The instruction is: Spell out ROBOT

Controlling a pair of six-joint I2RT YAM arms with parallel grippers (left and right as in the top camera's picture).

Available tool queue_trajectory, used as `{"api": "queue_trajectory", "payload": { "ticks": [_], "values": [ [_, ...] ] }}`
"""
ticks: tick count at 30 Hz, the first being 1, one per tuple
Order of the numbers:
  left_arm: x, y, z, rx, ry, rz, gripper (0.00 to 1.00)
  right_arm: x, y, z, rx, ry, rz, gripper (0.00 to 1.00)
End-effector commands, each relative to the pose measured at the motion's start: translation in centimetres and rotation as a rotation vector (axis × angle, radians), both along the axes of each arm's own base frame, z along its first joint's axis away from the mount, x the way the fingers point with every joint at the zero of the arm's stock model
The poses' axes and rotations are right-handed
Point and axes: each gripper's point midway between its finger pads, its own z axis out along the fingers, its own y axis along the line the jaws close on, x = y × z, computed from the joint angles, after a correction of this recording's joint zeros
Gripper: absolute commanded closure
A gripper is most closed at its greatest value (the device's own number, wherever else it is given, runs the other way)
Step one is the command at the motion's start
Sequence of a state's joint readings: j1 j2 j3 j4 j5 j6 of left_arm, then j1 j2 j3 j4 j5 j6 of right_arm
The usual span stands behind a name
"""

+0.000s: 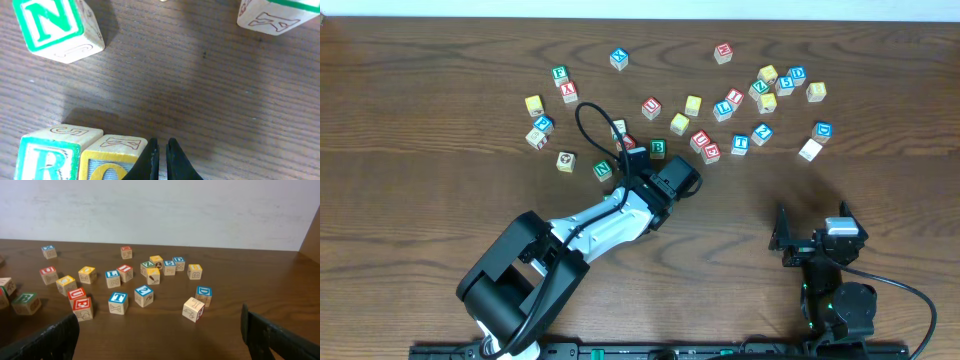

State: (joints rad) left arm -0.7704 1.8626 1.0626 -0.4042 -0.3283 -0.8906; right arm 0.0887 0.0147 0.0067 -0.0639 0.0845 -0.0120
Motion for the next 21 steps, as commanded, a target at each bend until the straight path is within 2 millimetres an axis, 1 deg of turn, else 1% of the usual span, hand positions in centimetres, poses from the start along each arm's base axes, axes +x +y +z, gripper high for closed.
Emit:
{"api": "queue_trajectory", "payload": {
  "ticks": [1, 21],
  "values": [
    [-0.22, 0.86, -0.48, 0.074, 0.009, -0.061, 0.93, -0.01, -0.14, -0.07, -0.012, 0.002, -0.004, 0.01],
    [-0.34, 0.85, -0.54, 0.081, 0.018, -0.082, 0.93, -0.01, -0.14, -0.07, -0.012, 0.002, -0.004, 0.01]
  ]
}}
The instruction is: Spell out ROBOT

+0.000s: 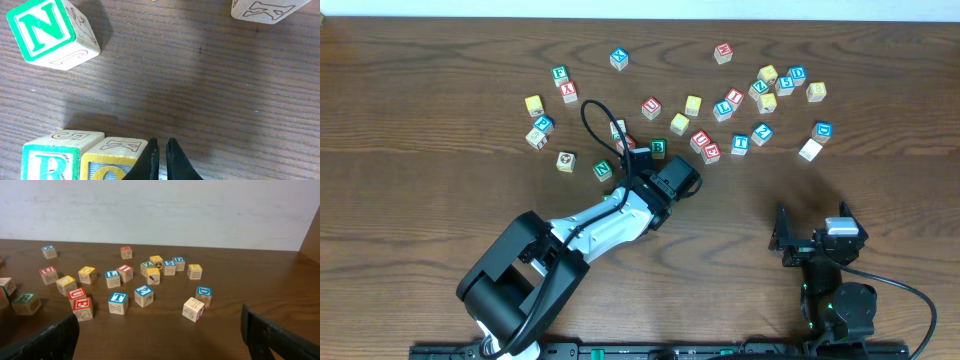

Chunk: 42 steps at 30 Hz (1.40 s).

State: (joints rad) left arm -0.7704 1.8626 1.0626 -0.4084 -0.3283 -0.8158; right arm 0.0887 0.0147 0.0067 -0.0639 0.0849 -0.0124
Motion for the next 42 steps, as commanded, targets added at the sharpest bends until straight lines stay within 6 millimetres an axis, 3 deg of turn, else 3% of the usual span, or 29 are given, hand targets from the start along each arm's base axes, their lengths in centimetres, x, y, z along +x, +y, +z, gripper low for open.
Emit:
{"api": "queue_trajectory", "payload": {
  "ticks": [1, 31, 37, 42],
  "values": [
    [-0.3, 0.8, -0.5, 0.049, 0.010, -0.022, 0.92, 0.0, -0.1, -0.1, -0.011, 0.002, -0.004, 0.01],
    [0.0, 0.4, -0.4, 0.046, -0.002, -0.052, 0.93, 0.0, -0.1, -0.1, -0.012, 0.003, -0.004, 0.01],
    [1.0, -2.1, 0.1, -0.028, -0.025, -0.153, 0.92, 0.0, -0.1, -0.1, -0.012, 0.003, -0.004, 0.01],
    [1.9, -3.3, 2.2, -0.040, -0.064, -0.224, 0.93, 0.0, -0.1, -0.1, -0.011, 0.003, -0.004, 0.01]
  ]
}}
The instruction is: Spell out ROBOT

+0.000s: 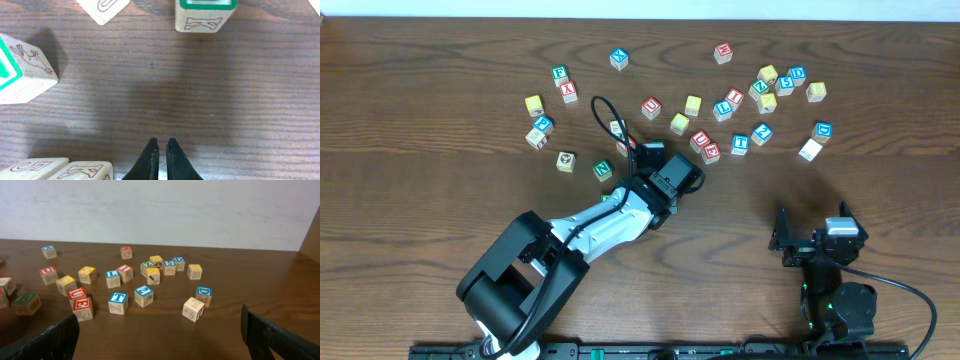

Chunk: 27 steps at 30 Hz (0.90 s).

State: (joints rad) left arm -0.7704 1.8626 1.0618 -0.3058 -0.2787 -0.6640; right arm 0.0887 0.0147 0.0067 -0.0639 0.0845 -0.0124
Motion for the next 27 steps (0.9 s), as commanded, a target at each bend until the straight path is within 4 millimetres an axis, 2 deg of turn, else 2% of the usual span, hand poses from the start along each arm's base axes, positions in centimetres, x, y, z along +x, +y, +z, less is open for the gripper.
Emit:
{"api": "queue_trajectory", "payload": {
  "ticks": [1, 4, 9, 14, 17, 19, 22, 24, 27],
  "values": [
    [0.9, -1.2, 2.4, -0.009, -0.041, -0.094, 0.93, 0.0, -0.1, -0.1, -0.012, 0.003, -0.004, 0.01],
    [0.9, -1.3, 4.3, -0.010, -0.070, -0.133, 0.93, 0.0, -0.1, -0.1, -0.012, 0.003, -0.004, 0.01],
    [-0.3, -1.3, 8.0, -0.027, -0.088, -0.238, 0.92, 0.0, -0.1, -0.1, -0.011, 0.003, -0.004, 0.01],
    [-2.1, 0.1, 11.5, -0.043, -0.098, -0.267, 0.91, 0.0, -0.1, -0.1, -0.012, 0.003, -0.004, 0.01],
    [-2.7, 0.6, 12.9, -0.052, -0.110, -0.267, 0.83, 0.0, -0.1, -0.1, -0.012, 0.003, -0.004, 0.01],
    [-2.7, 0.7, 13.5, -0.058, -0.117, -0.266, 0.62, 0.0, -0.1, -0.1, -0.012, 0.003, -0.004, 0.01],
    [-2.6, 0.6, 14.2, -0.054, -0.112, -0.266, 0.48, 0.0, -0.1, -0.1, -0.011, 0.003, -0.004, 0.01],
    [-2.2, 0.2, 15.0, -0.050, -0.108, -0.266, 0.42, 0.0, -0.1, -0.1, -0.011, 0.003, -0.004, 0.01],
    [-1.3, -0.7, 16.2, -0.048, -0.105, -0.266, 0.38, 0.0, -0.1, -0.1, -0.011, 0.003, -0.004, 0.01]
  ]
}}
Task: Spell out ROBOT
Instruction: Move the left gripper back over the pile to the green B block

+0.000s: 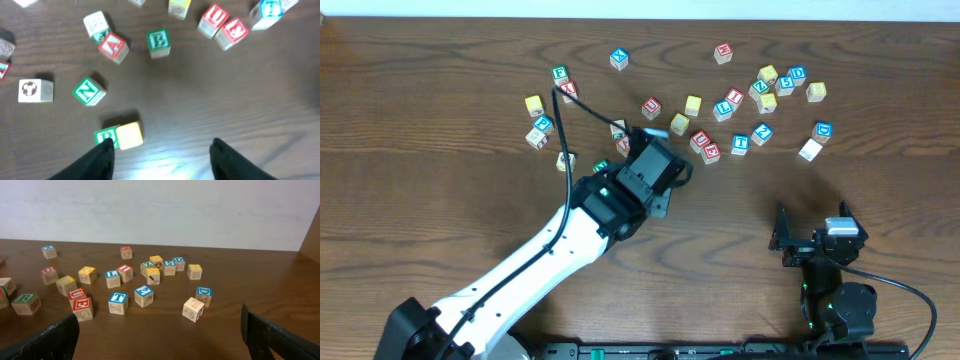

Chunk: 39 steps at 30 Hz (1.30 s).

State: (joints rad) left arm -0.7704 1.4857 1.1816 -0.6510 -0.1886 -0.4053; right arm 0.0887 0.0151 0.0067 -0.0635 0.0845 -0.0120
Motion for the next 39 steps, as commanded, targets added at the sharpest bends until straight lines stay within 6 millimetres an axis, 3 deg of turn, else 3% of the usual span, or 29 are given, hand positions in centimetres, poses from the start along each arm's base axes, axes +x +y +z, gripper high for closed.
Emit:
{"api": "queue_trajectory", "payload": {
  "ticks": [1, 4, 8, 13, 19, 23, 31, 39],
  "values": [
    [1.9, -1.7, 2.4, -0.016, -0.026, -0.005, 0.38, 0.0, -0.1, -0.1, -0.012, 0.004, -0.004, 0.01],
    [3.3, -2.9, 3.0, -0.017, -0.001, -0.004, 0.35, 0.0, -0.1, -0.1, -0.012, 0.003, -0.004, 0.01],
    [5.5, -4.2, 2.2, -0.040, 0.085, 0.000, 0.34, 0.0, -0.1, -0.1, -0.012, 0.003, -0.004, 0.01],
    [8.6, -4.5, -1.5, -0.094, 0.235, 0.088, 0.35, 0.0, -0.1, -0.1, -0.012, 0.003, -0.004, 0.01],
    [9.5, -4.1, -7.4, -0.119, 0.411, 0.098, 0.36, 0.0, -0.1, -0.1, -0.012, 0.003, -0.004, 0.01],
    [9.6, -3.6, -9.8, -0.085, 0.446, 0.095, 0.39, 0.0, -0.1, -0.1, -0.012, 0.003, -0.004, 0.01],
    [10.4, -4.2, -9.8, -0.085, 0.401, 0.065, 0.39, 0.0, -0.1, -0.1, -0.012, 0.003, -0.004, 0.01],
    [12.0, -2.8, -9.7, 0.005, 0.307, 0.083, 0.39, 0.0, -0.1, -0.1, -0.012, 0.003, -0.004, 0.01]
  ]
}}
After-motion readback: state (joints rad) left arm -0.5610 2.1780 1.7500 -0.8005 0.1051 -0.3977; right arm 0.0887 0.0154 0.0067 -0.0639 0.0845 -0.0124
